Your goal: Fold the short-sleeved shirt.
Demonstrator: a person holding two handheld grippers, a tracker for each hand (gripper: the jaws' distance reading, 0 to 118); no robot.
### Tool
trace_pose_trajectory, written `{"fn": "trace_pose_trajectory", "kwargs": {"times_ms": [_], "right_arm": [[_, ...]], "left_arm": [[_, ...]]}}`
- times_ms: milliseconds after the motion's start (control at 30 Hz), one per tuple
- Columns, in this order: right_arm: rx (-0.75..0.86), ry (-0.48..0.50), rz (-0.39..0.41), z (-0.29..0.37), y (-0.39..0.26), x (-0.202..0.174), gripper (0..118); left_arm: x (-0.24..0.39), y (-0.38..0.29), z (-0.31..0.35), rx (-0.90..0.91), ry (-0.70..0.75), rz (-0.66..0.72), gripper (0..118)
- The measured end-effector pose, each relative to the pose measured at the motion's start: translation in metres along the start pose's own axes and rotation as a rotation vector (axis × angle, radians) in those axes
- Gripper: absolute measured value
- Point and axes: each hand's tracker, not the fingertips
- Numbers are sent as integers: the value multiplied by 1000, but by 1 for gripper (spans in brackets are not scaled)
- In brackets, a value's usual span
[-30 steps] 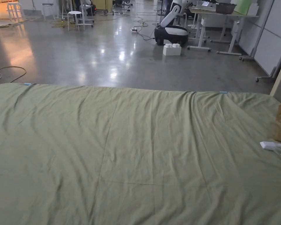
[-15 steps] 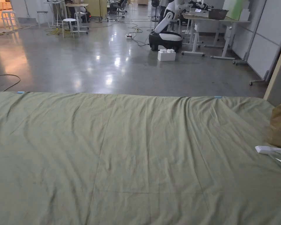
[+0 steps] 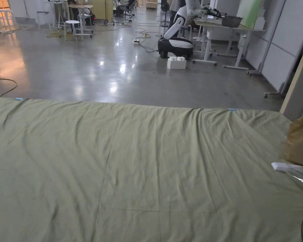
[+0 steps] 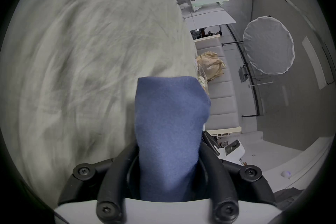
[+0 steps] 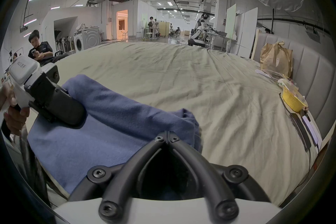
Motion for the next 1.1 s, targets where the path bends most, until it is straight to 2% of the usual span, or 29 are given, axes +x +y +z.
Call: {"fn": "trace_pose_trajectory", "kwargs": {"times_ms": [67,133,200,433,467,733,800,867,900,933,1033,1067,1100], "right_arm": [[41,-6,-6,5,14,2,1],[101,-41,21,8,33,5,1],[135,-57,4,7,56,14,1],[277,-120,-23,3,138,48,1],[296,-130,-24,2,147,52,1],[417,-198,9,8,200,74,1],[414,-198,-6,8,203,80,1],[413,-209,-7,9,203,83,1],[410,-213,-7,10,202,85,1],[405,-216,-5,11,201,86,1],[393,-227,4,13,193,90,1],[385,-228,7,13,190,91,1],[374,-227,4,13,187,92,1]], "left_arm": [[9,3,19,23,-21,-31,27],[11,11,47,54,-30,-43,27],[13,21,80,86,-18,-45,27],[7,55,208,179,115,-48,27],[4,61,227,189,187,-57,27],[9,105,349,259,454,-1,27],[7,120,378,277,568,22,27],[6,130,400,283,646,31,27],[4,116,375,283,688,41,27],[-9,132,400,282,720,44,27],[-16,128,391,281,857,98,27],[-25,162,437,269,909,92,27],[-29,166,439,265,952,96,28]]}}
